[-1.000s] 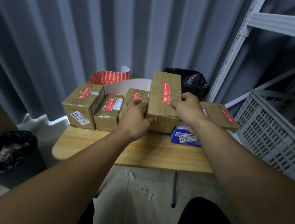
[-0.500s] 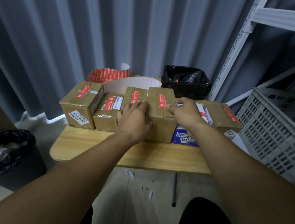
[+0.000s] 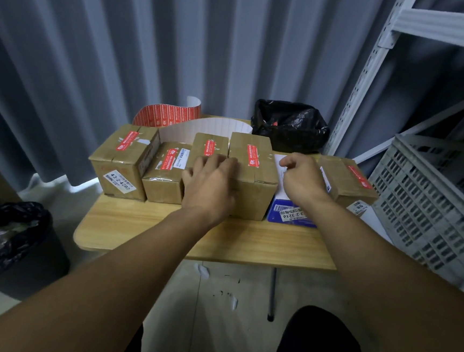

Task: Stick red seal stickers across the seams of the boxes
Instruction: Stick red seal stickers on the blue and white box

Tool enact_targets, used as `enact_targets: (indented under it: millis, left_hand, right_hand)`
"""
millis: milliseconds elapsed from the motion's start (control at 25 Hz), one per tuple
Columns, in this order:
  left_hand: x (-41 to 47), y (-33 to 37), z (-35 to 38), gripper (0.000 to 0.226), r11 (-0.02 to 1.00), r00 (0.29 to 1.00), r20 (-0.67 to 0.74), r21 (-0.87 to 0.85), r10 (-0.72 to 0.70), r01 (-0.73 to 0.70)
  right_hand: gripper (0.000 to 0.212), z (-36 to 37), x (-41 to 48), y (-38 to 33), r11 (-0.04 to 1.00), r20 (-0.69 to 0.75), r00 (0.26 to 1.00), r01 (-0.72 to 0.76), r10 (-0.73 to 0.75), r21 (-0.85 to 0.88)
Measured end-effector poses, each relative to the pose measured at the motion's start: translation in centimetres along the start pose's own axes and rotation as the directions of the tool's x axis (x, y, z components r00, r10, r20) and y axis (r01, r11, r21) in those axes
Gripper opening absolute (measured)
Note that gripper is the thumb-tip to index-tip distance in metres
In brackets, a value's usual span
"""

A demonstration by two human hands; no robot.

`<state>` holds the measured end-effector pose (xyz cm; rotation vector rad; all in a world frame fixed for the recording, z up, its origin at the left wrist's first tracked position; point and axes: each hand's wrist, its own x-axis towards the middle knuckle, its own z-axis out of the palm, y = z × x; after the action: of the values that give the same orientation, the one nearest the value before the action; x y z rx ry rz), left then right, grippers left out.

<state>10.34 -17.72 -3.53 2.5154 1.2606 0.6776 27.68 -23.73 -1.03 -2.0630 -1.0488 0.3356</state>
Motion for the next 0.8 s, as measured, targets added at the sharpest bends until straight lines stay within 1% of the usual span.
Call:
enact_targets:
  millis: [40,80,120,160,240,320,440,560,680,760,800]
  left_hand:
    - [-0.1,0.3,-0.1,0.066,0.999,1.000,-0.002,-0.032,0.012,-0.012]
    - [-0.3,0.8,-0.2,0.068,0.996,0.999,-0.015,-0.076,0.035,-0.036]
    - [-0.5,1.1,-0.1,0.066,0.989,0.997,-0.040,-0.133,0.065,-0.070]
    - [-0.7,1.4,-0.1,0.059,0.974,0.993,-0.075,-0.198,0.095,-0.108]
    - [-1.2,1.9,0.1,0.044,0.928,0.989,-0.099,-0.345,0.112,-0.139]
    - [-1.7,2.1,0.2,0.033,0.889,0.995,-0.065,-0.447,0.082,-0.102]
    - [-2.1,1.9,0.4,0.026,0.869,0.999,-0.021,-0.493,0.033,-0.038]
    - [-2.8,2.0,0.7,0.022,0.860,0.999,0.042,-0.510,0.000,0.021]
    - [-3.3,2.9,1.2,0.015,0.846,0.989,0.145,-0.530,0.015,0.064]
    - [-3.2,3.7,1.7,0.011,0.840,0.973,0.229,-0.534,0.031,0.098]
    - [-3.1,4.2,2.0,0.015,0.835,0.963,0.268,-0.538,0.035,0.119]
  right_hand:
    - [0.033,-0.3,-0.2,0.2,0.993,0.006,1.000,0.022,-0.022,-0.119]
    - [0.034,-0.5,-0.4,0.4,0.968,0.053,0.998,0.044,-0.032,-0.246]
    - [0.030,-0.6,-0.6,0.7,0.934,0.126,0.991,0.079,-0.037,-0.348]
    - [0.023,-0.6,-0.7,1.0,0.904,0.195,0.980,0.109,-0.029,-0.414]
    - [0.008,-0.8,-1.0,1.5,0.858,0.288,0.958,0.145,0.004,-0.493]
    - [0.012,-1.1,-1.2,1.6,0.813,0.347,0.938,0.196,0.007,-0.548]
    - [0.018,-1.7,-1.3,1.4,0.773,0.400,0.915,0.219,0.049,-0.596]
    - [0.037,-1.9,-1.7,1.9,0.739,0.395,0.918,0.235,0.045,-0.631]
    - [0.058,-1.8,-2.4,2.7,0.707,0.288,0.957,0.219,-0.023,-0.673]
    - [0.065,-1.7,-2.8,3.3,0.657,0.245,0.968,0.223,-0.060,-0.720]
    - [0.065,-1.6,-3.0,3.5,0.636,0.235,0.969,0.229,-0.077,-0.737]
